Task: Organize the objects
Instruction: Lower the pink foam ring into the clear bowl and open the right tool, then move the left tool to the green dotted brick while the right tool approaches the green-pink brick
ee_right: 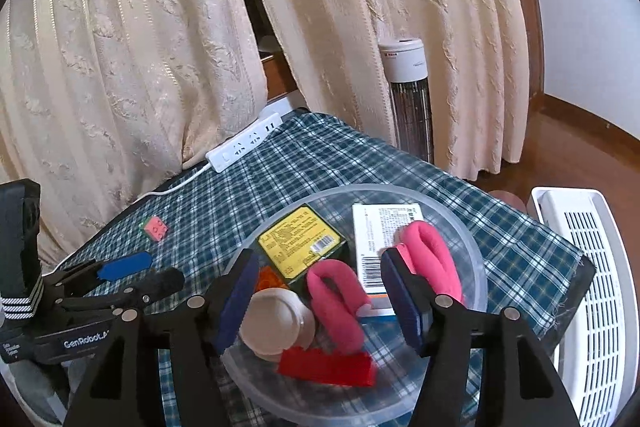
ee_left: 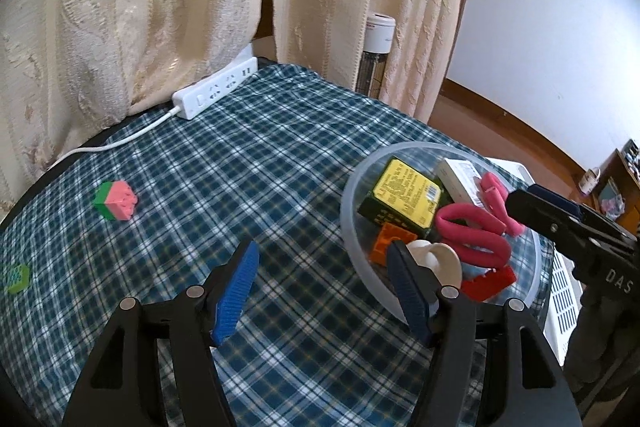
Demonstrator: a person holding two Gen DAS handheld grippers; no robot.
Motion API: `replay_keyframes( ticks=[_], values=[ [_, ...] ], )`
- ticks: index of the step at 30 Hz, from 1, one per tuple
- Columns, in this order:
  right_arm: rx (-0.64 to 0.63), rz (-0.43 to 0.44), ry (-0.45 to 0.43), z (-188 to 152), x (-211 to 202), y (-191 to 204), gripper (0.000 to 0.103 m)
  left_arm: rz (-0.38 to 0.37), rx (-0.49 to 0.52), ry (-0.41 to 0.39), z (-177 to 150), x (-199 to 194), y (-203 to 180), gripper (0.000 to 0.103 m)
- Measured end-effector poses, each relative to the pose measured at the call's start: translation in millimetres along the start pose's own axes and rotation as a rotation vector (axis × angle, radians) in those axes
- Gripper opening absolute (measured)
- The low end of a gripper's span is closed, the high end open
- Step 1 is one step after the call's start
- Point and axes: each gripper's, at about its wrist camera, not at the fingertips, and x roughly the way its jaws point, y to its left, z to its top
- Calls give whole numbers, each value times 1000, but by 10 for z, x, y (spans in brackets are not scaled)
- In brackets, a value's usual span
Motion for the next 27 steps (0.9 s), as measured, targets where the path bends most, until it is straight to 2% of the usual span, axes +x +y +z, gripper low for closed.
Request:
replay_keyframes(
  ticks=[3, 9, 17, 18, 20, 27],
  values=[
    [-12, 12, 0, 6, 5, 79, 69, 18, -13, -6, -5, -33, 55, 69],
    [-26, 29, 10, -12, 49, 204, 70, 113, -18, -31, -23, -100, 192, 70],
    [-64, 60, 27, -41, 114, 443, 71, 157, -61, -34, -79, -176, 409, 71],
    [-68, 63, 29, -45, 127, 477, 73, 162, -65, -35, -86, -187, 435, 71],
    [-73, 73, 30, -51, 145, 544, 82, 175, -73, -36, -102, -206, 492, 71],
    [-116, 110, 49, -84, 243, 805, 89, 208, -118, -26, -150, -234, 719, 71]
  ],
)
